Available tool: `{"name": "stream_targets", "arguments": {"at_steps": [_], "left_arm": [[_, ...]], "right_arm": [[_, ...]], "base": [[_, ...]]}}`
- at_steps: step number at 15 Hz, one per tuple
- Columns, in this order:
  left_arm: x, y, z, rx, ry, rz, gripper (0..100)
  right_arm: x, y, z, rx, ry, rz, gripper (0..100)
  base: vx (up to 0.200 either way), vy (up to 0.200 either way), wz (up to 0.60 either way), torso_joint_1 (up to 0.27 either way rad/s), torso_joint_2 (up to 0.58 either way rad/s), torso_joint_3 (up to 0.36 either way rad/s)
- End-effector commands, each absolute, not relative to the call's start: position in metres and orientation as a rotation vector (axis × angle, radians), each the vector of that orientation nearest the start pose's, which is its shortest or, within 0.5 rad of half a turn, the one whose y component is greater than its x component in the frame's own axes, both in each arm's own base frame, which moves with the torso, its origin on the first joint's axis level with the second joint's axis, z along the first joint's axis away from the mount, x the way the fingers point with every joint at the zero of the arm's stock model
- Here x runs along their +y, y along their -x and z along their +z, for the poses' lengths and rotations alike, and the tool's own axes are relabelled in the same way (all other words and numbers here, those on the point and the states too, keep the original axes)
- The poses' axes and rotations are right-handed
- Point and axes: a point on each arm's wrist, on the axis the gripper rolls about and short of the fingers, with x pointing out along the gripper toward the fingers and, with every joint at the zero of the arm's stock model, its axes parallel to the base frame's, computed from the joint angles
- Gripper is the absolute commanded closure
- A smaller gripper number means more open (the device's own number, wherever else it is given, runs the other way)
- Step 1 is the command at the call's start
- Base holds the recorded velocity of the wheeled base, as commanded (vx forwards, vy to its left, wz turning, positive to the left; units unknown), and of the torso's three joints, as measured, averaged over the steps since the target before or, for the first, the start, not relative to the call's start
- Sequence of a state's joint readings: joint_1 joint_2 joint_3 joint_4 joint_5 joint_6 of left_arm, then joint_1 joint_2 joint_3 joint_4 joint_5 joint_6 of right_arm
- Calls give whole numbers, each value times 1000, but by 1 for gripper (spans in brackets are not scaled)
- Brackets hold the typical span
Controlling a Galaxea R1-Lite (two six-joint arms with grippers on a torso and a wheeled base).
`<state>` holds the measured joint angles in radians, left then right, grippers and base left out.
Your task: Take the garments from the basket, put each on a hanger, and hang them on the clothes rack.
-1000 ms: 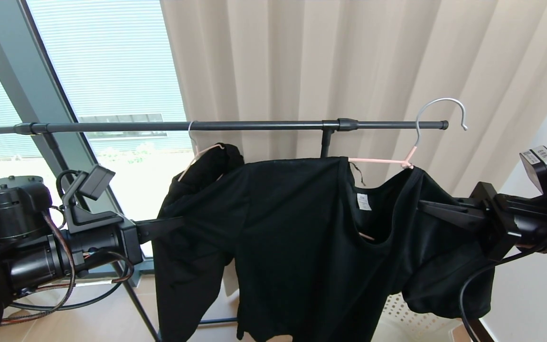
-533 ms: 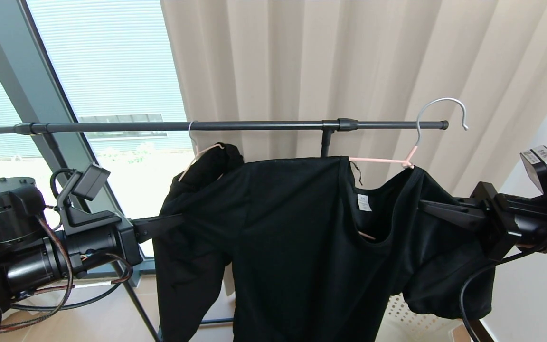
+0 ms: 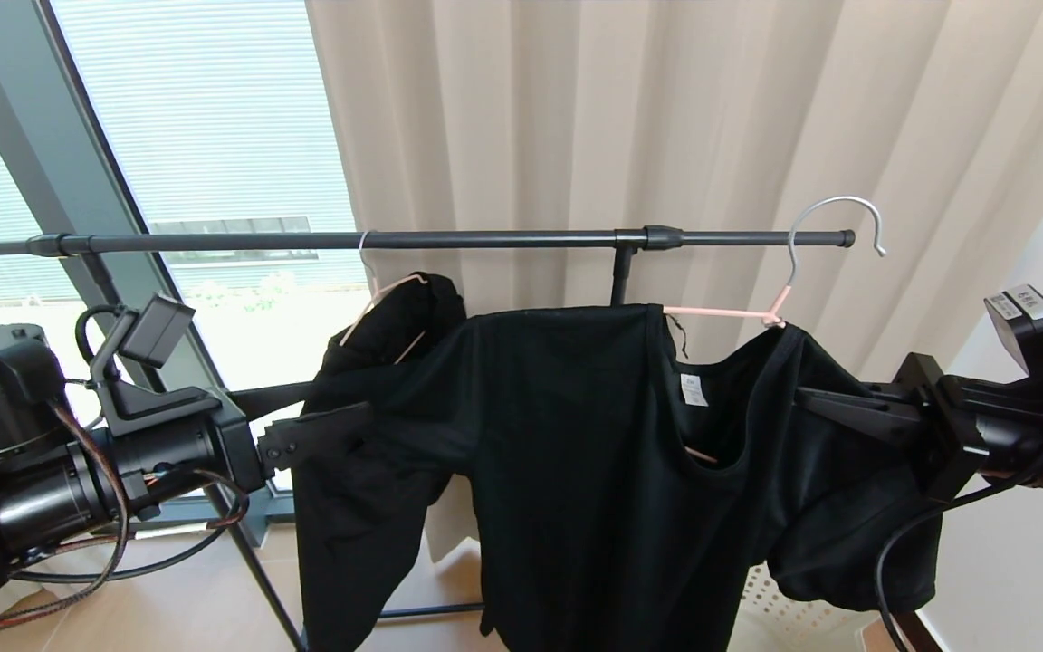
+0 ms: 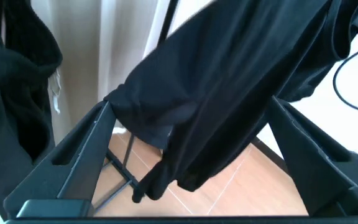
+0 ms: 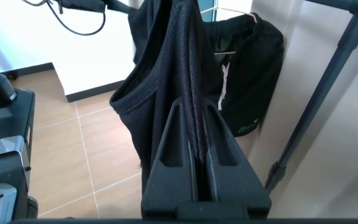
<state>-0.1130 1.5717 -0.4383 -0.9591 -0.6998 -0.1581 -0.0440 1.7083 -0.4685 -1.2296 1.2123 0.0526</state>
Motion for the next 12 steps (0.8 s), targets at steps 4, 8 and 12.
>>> {"name": "stream_targets", "arguments": {"at_steps": [4,8,12], "left_arm": [[-53,-233,213,339,190,-640,0],[-52,-223,190,512,48,-662,0],[-51,-213,175,640,-130,-714,0]], "right_arm": [[10,-262,152,44,-58,1173,100],[10,-262,153,35,-51,1170,100],[10,-261,153,36,-52,1170,100]], "base": [[0,0,0,0,0,0],[0,0,0,0,0,0],[0,0,0,0,0,0]]}}
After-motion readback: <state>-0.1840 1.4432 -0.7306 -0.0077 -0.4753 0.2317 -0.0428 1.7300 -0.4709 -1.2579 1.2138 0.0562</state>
